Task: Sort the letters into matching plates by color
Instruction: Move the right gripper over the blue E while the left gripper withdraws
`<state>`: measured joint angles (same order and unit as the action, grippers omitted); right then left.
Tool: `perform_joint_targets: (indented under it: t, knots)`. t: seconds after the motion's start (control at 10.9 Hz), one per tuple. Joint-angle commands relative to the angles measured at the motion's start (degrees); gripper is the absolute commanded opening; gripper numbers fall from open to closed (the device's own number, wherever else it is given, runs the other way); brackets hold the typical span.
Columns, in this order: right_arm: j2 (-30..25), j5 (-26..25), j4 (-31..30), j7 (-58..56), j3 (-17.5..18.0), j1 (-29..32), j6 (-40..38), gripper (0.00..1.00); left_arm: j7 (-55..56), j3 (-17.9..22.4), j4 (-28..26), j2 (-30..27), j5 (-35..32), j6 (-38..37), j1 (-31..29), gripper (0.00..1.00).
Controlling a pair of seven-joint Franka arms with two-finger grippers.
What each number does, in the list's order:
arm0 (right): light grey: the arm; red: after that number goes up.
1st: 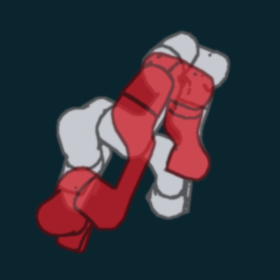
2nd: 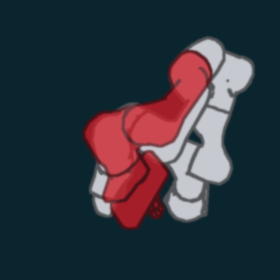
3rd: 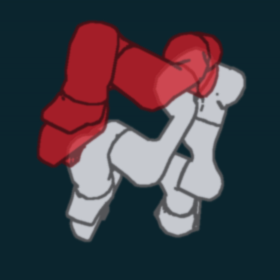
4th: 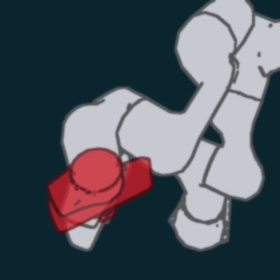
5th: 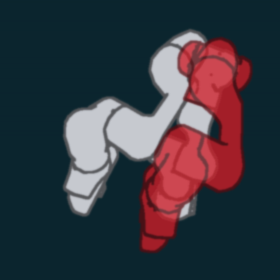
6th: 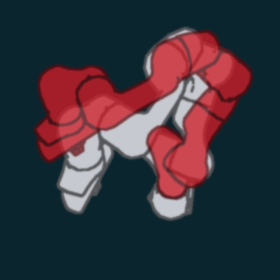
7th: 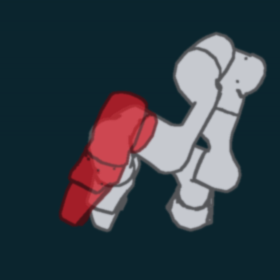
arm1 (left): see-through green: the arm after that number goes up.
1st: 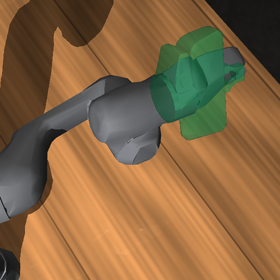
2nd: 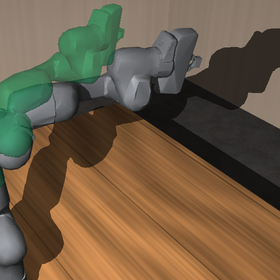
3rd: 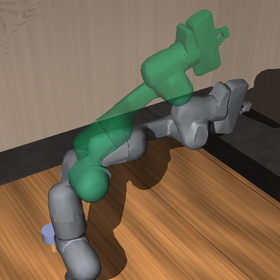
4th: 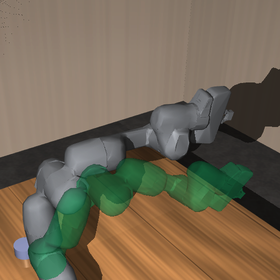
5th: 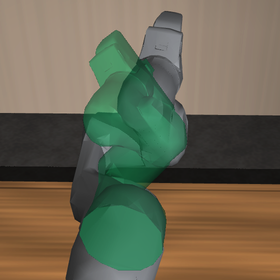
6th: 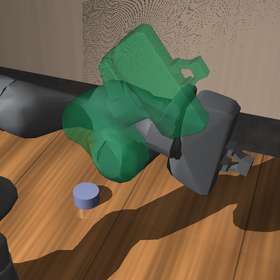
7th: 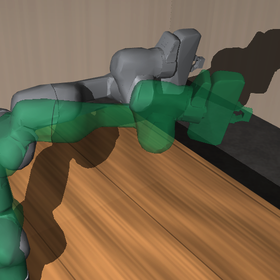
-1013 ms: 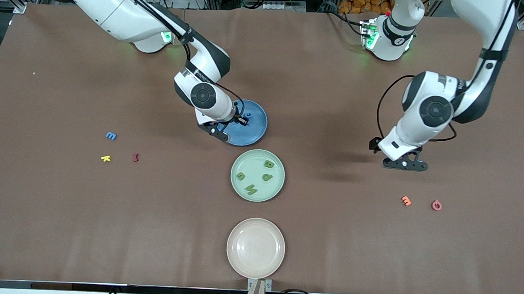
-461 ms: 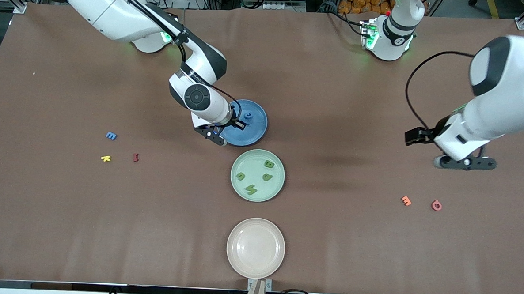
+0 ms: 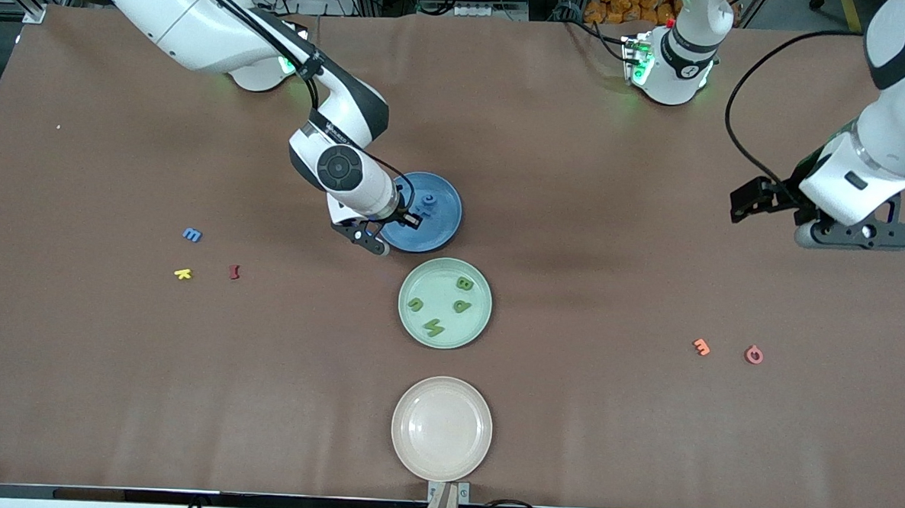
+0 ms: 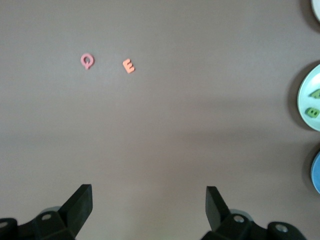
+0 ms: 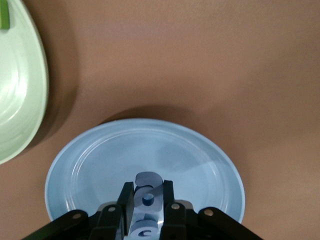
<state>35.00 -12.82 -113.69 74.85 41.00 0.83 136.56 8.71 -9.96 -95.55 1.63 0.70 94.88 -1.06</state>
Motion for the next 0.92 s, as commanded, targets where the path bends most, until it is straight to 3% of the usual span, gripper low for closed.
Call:
perform_joint_targets:
  t: [0.0,0.09,0.46,0.83]
  knots:
    - [2.0,-2.03,1.54,1.17,-0.56,0.75,-0.24,0.49,1.04,-0.06,-0.69,0.12,2.19,-1.72,-1.83,1.0]
    - [1.83,-1.94,1.54,1.17,-0.65,1.36,-0.68,0.98,1.13,0.02,-0.77,0.56,3.07,-1.02,-2.53,1.0]
    - [-1.5,-1.59,1.54,-3.46,-0.57,4.26,-4.54,1.0,1.13,-0.15,-4.36,-1.8,3.17,1.17,-7.46,1.0]
    - [-7.04,-1.42,1.54,-24.08,-0.48,15.23,-17.8,1.0,1.48,-0.06,-9.12,-6.81,3.25,2.77,-8.16,1.0]
